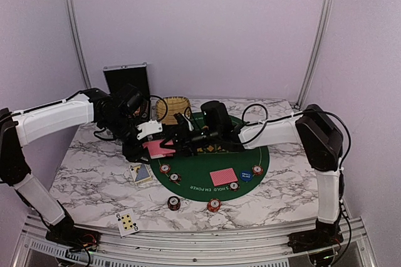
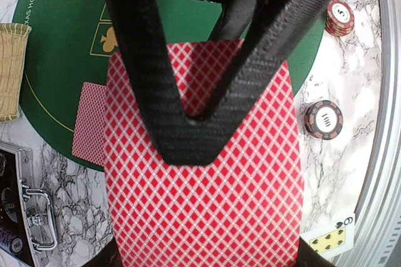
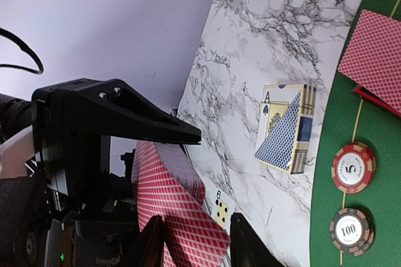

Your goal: Distribute texas hold em gaming equipment

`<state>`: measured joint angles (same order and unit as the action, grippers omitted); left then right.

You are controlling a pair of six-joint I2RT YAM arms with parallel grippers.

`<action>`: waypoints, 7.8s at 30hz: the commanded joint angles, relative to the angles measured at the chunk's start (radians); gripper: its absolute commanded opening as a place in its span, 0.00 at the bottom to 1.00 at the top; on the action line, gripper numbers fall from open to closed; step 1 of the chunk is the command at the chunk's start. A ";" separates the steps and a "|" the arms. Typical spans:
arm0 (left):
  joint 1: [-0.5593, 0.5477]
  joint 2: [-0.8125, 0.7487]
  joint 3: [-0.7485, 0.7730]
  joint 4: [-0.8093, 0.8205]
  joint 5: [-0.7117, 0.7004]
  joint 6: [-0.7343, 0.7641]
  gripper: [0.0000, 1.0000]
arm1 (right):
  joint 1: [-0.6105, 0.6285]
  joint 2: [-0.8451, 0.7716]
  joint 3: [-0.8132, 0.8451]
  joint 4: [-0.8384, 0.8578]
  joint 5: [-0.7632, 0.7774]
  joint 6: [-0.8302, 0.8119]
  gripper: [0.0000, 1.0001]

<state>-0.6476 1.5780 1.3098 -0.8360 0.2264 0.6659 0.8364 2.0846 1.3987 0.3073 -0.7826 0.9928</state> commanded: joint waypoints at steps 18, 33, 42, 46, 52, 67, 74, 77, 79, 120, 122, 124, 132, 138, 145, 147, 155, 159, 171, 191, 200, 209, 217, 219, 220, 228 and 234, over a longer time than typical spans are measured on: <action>0.015 -0.042 -0.005 0.005 0.012 0.011 0.09 | -0.057 -0.115 -0.089 0.051 0.014 0.070 0.04; 0.029 -0.063 -0.031 0.005 -0.003 0.013 0.08 | -0.162 -0.091 -0.168 0.244 -0.035 0.199 0.00; 0.032 -0.096 -0.054 0.004 -0.002 0.011 0.08 | -0.187 0.080 -0.022 0.208 -0.037 0.188 0.00; 0.032 -0.103 -0.062 0.003 -0.001 0.013 0.08 | -0.186 0.173 0.066 0.199 -0.024 0.197 0.00; 0.034 -0.098 -0.054 0.004 0.012 0.010 0.08 | -0.184 0.281 0.186 0.151 0.006 0.184 0.00; 0.034 -0.101 -0.048 0.004 0.023 0.007 0.08 | -0.169 0.448 0.373 0.032 0.106 0.140 0.08; 0.034 -0.095 -0.037 0.003 0.030 0.007 0.08 | -0.162 0.408 0.381 -0.107 0.146 0.032 0.32; 0.033 -0.092 -0.030 0.001 0.032 0.006 0.08 | -0.158 0.386 0.388 -0.188 0.167 -0.023 0.47; 0.032 -0.091 -0.027 0.000 0.032 0.006 0.08 | -0.154 0.373 0.395 -0.242 0.182 -0.060 0.61; 0.010 -0.058 -0.004 -0.003 -0.001 0.018 0.09 | -0.005 -0.039 -0.073 0.225 -0.015 0.142 0.94; 0.009 -0.054 -0.002 -0.003 -0.002 0.019 0.09 | 0.002 -0.018 -0.060 0.236 -0.025 0.152 0.93; 0.008 -0.053 -0.001 -0.003 -0.001 0.019 0.09 | 0.011 -0.001 -0.043 0.234 -0.033 0.155 0.91; 0.007 -0.049 0.005 -0.003 0.004 0.020 0.09 | 0.032 0.053 0.006 0.245 -0.047 0.180 0.87; 0.005 -0.043 0.005 -0.003 0.009 0.018 0.09 | 0.055 0.096 0.054 0.270 -0.056 0.204 0.87; 0.003 -0.041 0.005 -0.003 0.010 0.016 0.08 | 0.080 0.161 0.118 0.288 -0.066 0.235 0.86; 0.003 -0.040 0.006 -0.003 0.010 0.015 0.09 | 0.087 0.183 0.145 0.289 -0.071 0.243 0.86; 0.000 -0.040 0.008 -0.003 0.009 0.018 0.08 | 0.095 0.261 0.244 0.209 -0.078 0.218 0.86; 0.000 -0.044 0.005 -0.003 0.008 0.021 0.08 | 0.091 0.277 0.265 0.146 -0.077 0.176 0.86; 0.001 -0.049 0.005 -0.003 0.006 0.019 0.08 | 0.036 0.214 0.144 0.084 -0.066 0.112 0.72; 0.002 -0.053 0.009 -0.003 -0.011 0.019 0.08 | -0.005 0.062 0.031 0.049 -0.047 0.063 0.53; 0.002 -0.053 0.008 -0.003 -0.015 0.019 0.08 | -0.028 -0.001 -0.013 0.072 -0.031 0.092 0.27; 0.002 -0.051 0.011 -0.003 -0.021 0.019 0.08 | -0.070 -0.069 -0.072 0.110 -0.025 0.124 0.10; 0.002 -0.055 0.005 -0.003 -0.031 0.021 0.08 | -0.159 -0.114 -0.158 0.218 -0.045 0.197 0.05; 0.002 -0.059 0.002 -0.004 -0.033 0.023 0.08 | -0.191 -0.115 -0.165 0.226 -0.055 0.201 0.05; 0.003 -0.061 0.002 -0.005 -0.036 0.024 0.08 | -0.209 -0.115 -0.164 0.225 -0.060 0.201 0.05; 0.002 -0.050 0.007 -0.021 -0.029 0.022 0.08 | -0.394 -0.047 -0.033 0.034 -0.069 0.057 0.04; 0.002 -0.050 0.010 -0.025 -0.035 0.023 0.08 | -0.528 0.083 0.173 -0.206 0.000 -0.118 0.04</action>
<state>-0.6464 1.5440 1.2892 -0.8436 0.1902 0.6807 0.3771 2.0823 1.4521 0.2958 -0.8333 1.0183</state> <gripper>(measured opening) 0.660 0.045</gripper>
